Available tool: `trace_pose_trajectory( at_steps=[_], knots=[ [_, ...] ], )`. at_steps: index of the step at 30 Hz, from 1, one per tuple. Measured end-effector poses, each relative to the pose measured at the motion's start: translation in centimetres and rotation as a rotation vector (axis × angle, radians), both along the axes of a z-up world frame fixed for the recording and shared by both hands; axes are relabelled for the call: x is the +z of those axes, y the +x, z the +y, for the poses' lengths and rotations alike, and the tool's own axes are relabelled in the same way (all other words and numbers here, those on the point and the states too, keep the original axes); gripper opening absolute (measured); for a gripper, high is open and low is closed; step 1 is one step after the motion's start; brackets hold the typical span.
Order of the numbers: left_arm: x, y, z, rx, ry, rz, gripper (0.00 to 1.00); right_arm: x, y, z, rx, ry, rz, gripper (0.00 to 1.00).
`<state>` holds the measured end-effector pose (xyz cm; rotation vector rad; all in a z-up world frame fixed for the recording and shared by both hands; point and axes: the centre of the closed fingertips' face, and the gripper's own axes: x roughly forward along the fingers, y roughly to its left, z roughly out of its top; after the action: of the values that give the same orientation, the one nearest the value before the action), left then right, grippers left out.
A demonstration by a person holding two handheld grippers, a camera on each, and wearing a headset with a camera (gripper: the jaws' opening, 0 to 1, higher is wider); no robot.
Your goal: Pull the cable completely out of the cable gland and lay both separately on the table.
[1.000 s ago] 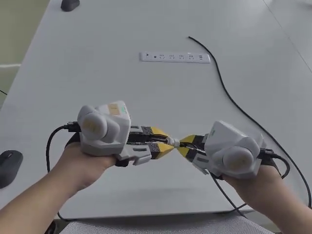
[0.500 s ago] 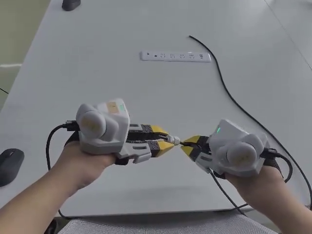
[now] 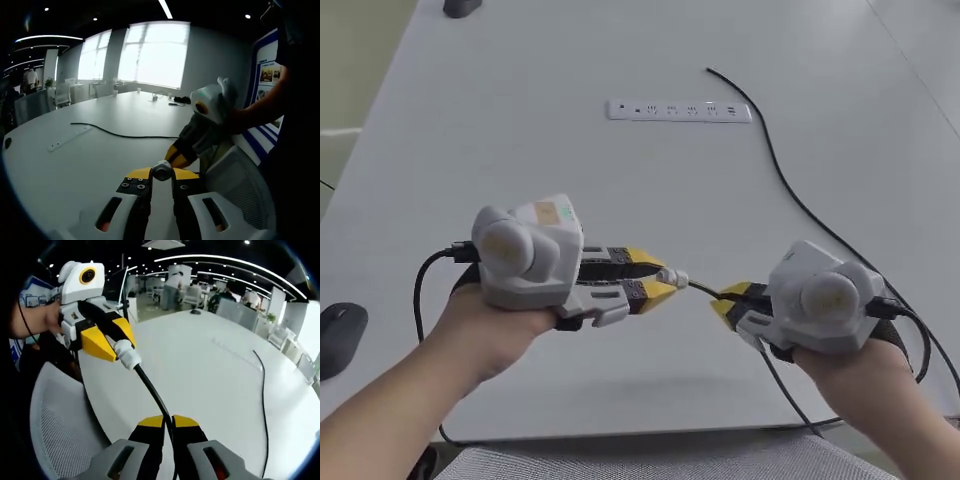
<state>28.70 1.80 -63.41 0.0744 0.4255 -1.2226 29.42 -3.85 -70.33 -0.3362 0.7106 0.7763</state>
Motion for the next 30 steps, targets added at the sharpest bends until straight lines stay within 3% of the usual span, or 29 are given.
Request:
trace_pose_trajectory(
  at_steps=[5, 14, 20, 30],
  knots=[
    [0.0, 0.2, 0.2, 0.008, -0.003, 0.004, 0.15, -0.8, -0.5, -1.0, -0.012, -0.028, 0.016, 0.00],
    [-0.6, -0.2, 0.3, 0.016, -0.001, 0.012, 0.15, -0.8, -0.1, -1.5, -0.016, -0.035, 0.014, 0.00],
    [-1.3, -0.6, 0.4, -0.009, 0.023, 0.006, 0.15, 0.3, 0.3, -1.3, -0.021, -0.031, 0.017, 0.00],
    [-2.2, -0.6, 1.0, 0.006, 0.007, 0.016, 0.15, 1.6, 1.4, -1.1, 0.001, -0.057, 0.000, 0.00]
  ],
)
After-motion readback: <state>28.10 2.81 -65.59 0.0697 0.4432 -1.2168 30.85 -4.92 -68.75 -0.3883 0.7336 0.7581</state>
